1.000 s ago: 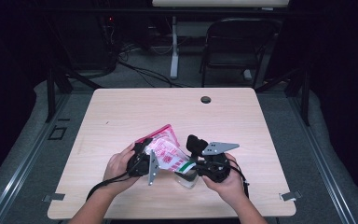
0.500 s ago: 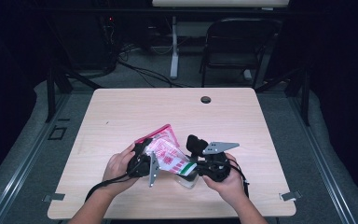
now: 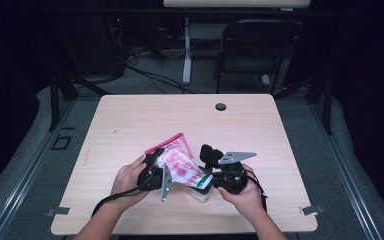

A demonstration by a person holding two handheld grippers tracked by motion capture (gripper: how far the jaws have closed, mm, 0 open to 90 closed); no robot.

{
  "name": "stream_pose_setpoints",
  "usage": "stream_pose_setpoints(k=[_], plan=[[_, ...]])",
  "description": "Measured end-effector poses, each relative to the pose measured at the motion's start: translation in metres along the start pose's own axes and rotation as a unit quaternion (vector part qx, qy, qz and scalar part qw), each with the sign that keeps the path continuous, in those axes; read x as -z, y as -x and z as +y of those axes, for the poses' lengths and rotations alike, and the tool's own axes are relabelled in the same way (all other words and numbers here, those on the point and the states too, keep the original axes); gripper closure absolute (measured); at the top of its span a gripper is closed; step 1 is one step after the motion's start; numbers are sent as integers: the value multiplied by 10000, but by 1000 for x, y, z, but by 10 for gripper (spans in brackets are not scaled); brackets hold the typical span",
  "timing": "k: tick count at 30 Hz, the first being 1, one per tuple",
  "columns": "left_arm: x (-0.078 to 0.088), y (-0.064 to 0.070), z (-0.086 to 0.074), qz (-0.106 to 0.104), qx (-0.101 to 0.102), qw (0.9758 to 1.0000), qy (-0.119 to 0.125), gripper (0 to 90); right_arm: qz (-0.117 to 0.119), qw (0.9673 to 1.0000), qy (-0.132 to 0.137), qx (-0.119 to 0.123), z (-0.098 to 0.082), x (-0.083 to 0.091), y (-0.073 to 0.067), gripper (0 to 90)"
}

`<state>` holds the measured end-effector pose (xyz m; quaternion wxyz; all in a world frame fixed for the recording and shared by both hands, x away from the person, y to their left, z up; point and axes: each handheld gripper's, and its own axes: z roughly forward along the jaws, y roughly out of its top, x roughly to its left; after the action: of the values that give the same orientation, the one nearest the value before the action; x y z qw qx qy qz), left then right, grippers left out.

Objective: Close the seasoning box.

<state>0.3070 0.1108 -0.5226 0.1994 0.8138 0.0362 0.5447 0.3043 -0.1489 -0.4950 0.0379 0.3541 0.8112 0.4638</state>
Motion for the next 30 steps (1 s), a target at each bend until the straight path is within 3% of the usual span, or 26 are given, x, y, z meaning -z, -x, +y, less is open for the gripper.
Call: stream_pose_setpoints(k=[23, 30], plan=[[0, 0, 5, 110, -171, 9998, 44, 641, -69, 10000, -44, -49, -5, -1, 3, 900], [2, -1, 8, 149, -325, 9994, -25, 641, -60, 10000, -25, -44, -5, -1, 3, 900]])
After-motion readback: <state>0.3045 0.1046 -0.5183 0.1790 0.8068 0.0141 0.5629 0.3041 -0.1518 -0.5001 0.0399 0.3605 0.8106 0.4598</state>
